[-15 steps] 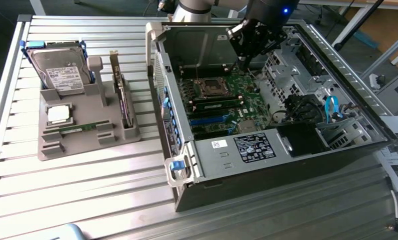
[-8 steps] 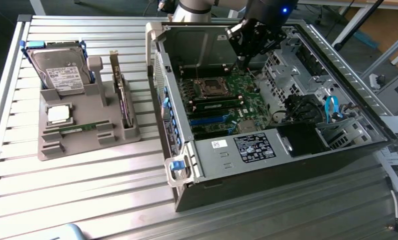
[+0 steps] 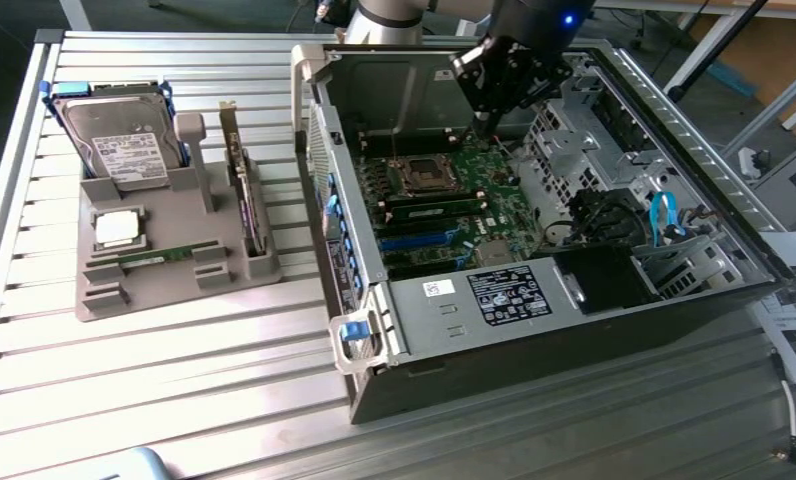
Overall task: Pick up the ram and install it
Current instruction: 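Press down the ram until it locks into place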
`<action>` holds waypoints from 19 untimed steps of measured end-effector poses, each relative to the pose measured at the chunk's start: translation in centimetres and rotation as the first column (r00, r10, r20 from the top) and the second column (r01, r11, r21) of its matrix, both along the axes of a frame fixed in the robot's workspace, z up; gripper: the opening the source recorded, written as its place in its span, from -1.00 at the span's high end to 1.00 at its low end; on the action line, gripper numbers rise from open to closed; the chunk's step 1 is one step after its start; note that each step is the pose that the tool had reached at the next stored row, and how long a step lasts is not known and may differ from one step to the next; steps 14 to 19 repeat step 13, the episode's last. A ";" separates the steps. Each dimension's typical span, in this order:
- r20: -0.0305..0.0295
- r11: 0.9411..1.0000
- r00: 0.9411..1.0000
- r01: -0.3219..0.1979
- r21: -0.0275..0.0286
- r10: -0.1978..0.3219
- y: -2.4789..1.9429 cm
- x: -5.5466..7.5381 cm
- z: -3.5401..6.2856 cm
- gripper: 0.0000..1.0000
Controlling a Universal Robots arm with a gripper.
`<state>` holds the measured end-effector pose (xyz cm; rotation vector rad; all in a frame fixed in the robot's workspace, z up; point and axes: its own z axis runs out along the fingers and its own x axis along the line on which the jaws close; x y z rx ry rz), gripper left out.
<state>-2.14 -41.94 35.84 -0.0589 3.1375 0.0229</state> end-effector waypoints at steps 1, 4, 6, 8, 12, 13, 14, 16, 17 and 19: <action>0.000 1.000 1.000 0.000 0.000 0.000 0.05 0.0 0.00 0.79; 0.000 1.000 1.000 0.000 0.000 0.000 0.24 0.0 0.00 0.79; 0.000 1.000 1.000 0.000 0.000 0.000 0.34 0.0 0.00 0.79; 0.000 1.000 1.000 0.000 0.000 0.000 0.35 0.0 0.00 0.79; 0.000 1.000 1.000 0.000 0.000 0.000 0.35 0.0 0.00 0.79; 0.000 1.000 1.000 0.000 0.000 0.000 0.35 0.0 0.00 0.79; 0.000 1.000 1.000 0.000 0.000 0.000 0.35 0.0 0.00 0.79; 0.000 1.000 1.000 0.000 0.000 0.000 0.35 0.0 0.00 0.79; 0.000 1.000 1.000 0.000 0.000 0.000 0.35 0.0 0.00 0.79; 0.000 1.000 1.000 0.000 0.000 0.000 0.35 0.0 0.00 0.79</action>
